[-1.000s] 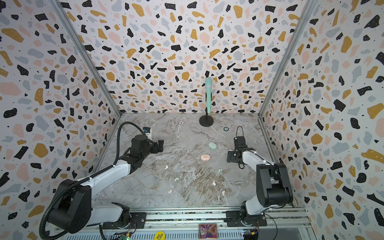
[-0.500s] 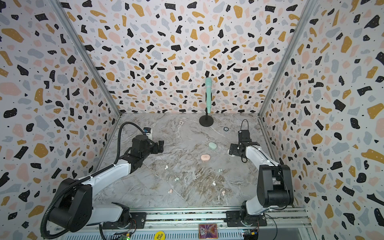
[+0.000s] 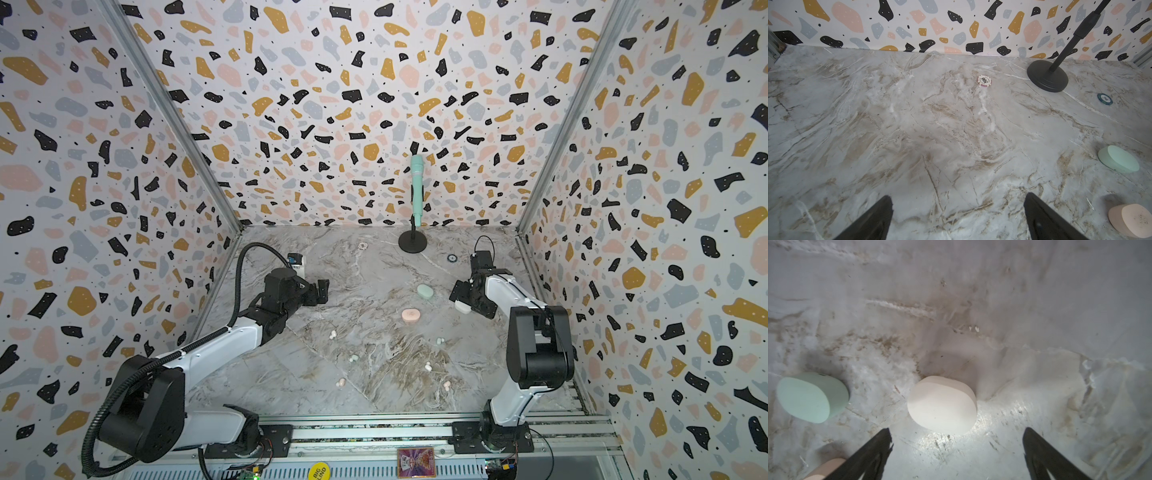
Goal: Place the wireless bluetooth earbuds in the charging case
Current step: 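Move the right gripper over the white oval case while the left arm rises, then lower the right gripper and close it on the white oval case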
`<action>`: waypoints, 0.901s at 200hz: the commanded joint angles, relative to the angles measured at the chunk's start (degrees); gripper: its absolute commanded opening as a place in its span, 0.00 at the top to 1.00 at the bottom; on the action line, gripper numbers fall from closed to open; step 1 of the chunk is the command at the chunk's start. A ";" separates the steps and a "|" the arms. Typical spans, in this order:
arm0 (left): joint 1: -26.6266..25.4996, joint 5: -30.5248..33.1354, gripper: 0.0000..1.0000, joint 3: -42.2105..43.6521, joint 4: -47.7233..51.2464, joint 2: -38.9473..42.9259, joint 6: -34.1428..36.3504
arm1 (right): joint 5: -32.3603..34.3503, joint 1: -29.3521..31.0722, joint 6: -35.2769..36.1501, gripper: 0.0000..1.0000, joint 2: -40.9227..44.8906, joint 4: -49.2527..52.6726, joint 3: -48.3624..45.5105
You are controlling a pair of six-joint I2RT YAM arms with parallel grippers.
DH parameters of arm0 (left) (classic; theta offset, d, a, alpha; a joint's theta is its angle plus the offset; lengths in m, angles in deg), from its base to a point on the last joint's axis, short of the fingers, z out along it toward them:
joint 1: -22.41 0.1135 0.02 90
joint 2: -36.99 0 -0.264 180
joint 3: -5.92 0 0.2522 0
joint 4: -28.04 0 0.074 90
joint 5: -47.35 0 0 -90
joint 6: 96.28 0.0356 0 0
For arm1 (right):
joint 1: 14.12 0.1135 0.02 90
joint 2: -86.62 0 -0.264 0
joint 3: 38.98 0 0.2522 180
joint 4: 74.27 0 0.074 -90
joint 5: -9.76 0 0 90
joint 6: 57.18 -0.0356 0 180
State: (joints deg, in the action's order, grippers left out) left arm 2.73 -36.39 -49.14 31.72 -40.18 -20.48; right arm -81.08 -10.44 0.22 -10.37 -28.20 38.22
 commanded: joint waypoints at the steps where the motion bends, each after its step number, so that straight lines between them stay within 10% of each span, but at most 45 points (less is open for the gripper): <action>1: -0.13 -0.55 0.00 -1.69 -0.10 0.13 -0.13 | 0.00 0.52 -3.25 0.01 -0.60 1.97 3.20; 180: -0.10 -0.40 0.00 -1.51 0.06 0.53 -0.31 | -0.53 1.49 -8.18 0.28 -7.06 -0.72 5.13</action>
State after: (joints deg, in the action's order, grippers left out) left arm 2.73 -36.39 -49.14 31.98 -40.18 -20.63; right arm -82.33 -9.22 -7.27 -17.37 -30.54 40.88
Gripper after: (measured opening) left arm 0.999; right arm 0.742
